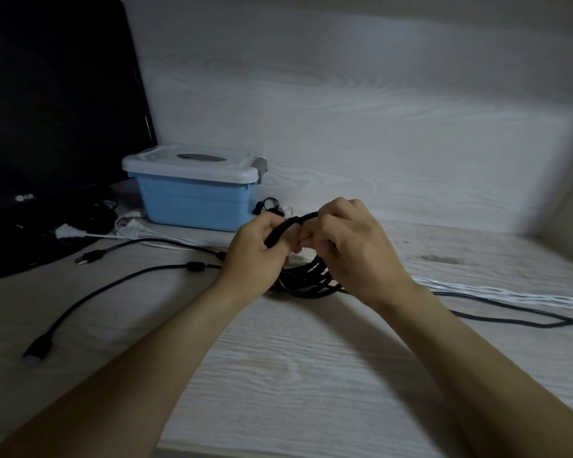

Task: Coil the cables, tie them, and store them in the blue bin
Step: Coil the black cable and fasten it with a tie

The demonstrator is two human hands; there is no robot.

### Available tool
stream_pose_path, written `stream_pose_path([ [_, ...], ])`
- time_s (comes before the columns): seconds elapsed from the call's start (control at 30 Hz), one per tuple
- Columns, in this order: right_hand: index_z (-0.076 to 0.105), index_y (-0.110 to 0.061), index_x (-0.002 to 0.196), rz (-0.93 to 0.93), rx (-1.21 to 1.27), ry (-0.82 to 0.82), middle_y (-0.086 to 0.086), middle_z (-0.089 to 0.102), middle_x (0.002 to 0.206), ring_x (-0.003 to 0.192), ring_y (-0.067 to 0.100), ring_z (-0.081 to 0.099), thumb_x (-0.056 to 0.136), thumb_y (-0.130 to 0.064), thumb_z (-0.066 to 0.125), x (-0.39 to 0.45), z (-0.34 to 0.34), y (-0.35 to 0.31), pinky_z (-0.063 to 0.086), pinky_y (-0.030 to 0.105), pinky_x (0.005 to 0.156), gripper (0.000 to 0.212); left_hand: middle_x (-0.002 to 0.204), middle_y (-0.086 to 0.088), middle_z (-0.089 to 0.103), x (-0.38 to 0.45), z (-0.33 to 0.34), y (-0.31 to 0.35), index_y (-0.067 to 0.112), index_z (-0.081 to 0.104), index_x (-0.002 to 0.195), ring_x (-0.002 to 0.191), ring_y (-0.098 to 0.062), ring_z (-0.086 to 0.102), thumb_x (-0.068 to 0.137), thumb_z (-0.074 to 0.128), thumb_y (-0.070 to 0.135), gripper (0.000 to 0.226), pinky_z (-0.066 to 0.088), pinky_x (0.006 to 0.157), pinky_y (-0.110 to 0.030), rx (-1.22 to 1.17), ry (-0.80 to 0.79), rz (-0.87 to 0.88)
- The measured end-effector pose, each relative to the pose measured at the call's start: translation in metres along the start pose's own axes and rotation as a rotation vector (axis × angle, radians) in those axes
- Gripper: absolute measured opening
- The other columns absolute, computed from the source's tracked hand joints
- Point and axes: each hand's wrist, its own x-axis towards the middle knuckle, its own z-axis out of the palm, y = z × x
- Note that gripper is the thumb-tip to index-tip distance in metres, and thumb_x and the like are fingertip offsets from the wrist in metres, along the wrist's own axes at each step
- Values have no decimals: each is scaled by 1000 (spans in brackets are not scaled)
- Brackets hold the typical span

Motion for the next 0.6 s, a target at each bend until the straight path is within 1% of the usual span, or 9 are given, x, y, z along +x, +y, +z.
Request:
stream_pose_path([
  [0.07, 58, -14, 85, -13, 16, 45, 9, 66, 84, 80, 24, 59, 86, 5, 65, 0, 1, 2, 47, 37, 69, 21, 73, 1, 70, 0, 2, -2, 11, 63, 92, 69, -14, 65, 99, 56, 29, 21, 50, 66, -28, 84, -15, 43],
  [0.13, 64, -4, 76, -6, 30, 63, 10, 67, 84, 79, 21, 59, 84, 6, 69, -1, 0, 1, 50, 35, 68, 14, 66, 8, 64, -2, 4, -3, 12, 60, 89, 61, -1, 57, 102, 49, 33, 27, 42, 60, -17, 175, -31, 93],
  [0.2, 61, -1, 69, 43, 75, 75, 10, 66, 84, 77, 19, 62, 85, 7, 67, -1, -1, -2, 53, 29, 66, 19, 65, 10, 62, -2, 4, -3, 13, 58, 88, 60, 0, 54, 103, 45, 35, 29, 40, 59, -16, 205, -35, 115],
  [0.3, 54, -10, 69, 267, 265, 97, 12, 63, 88, 78, 8, 65, 80, 19, 65, 0, 0, -13, 53, 11, 72, 33, 63, 13, 59, -2, 2, -4, 18, 54, 85, 59, 0, 53, 104, 42, 32, 27, 39, 59, -17, 206, -47, 124],
  [0.33, 53, -11, 71, 327, 316, 98, 13, 62, 88, 80, 8, 66, 79, 21, 65, -1, 0, -15, 52, 10, 73, 35, 61, 15, 59, -3, 2, -3, 21, 52, 83, 59, 1, 54, 105, 40, 32, 27, 38, 58, -16, 211, -56, 127],
  [0.4, 55, -14, 74, 388, 348, 103, 9, 63, 87, 81, 11, 67, 77, 18, 68, -1, 0, -16, 55, 18, 72, 34, 60, 16, 58, -5, 1, -1, 23, 50, 83, 59, 4, 55, 104, 38, 35, 28, 38, 58, -14, 190, -90, 128],
  [0.47, 60, -15, 77, 403, 312, 120, 2, 62, 89, 88, 18, 64, 77, 9, 72, 1, 0, -16, 55, 29, 74, 27, 64, 17, 61, -6, -1, 2, 23, 52, 87, 61, 3, 57, 98, 40, 47, 29, 41, 58, -16, 147, -151, 135],
  [0.53, 63, -16, 83, 457, 305, 124, 0, 60, 96, 96, 15, 60, 78, -2, 78, 3, -1, -13, 50, 25, 79, 20, 75, 12, 65, -6, -2, 2, 20, 56, 93, 68, -2, 60, 89, 53, 52, 32, 47, 62, -21, 138, -202, 154],
  [0.6, 64, -16, 86, 536, 352, 76, -2, 65, 95, 92, 10, 63, 81, -10, 79, 2, -3, -11, 50, 24, 78, 17, 84, 2, 68, -6, -3, 1, 13, 57, 99, 76, -9, 65, 87, 68, 39, 31, 52, 66, -24, 129, -202, 172],
])
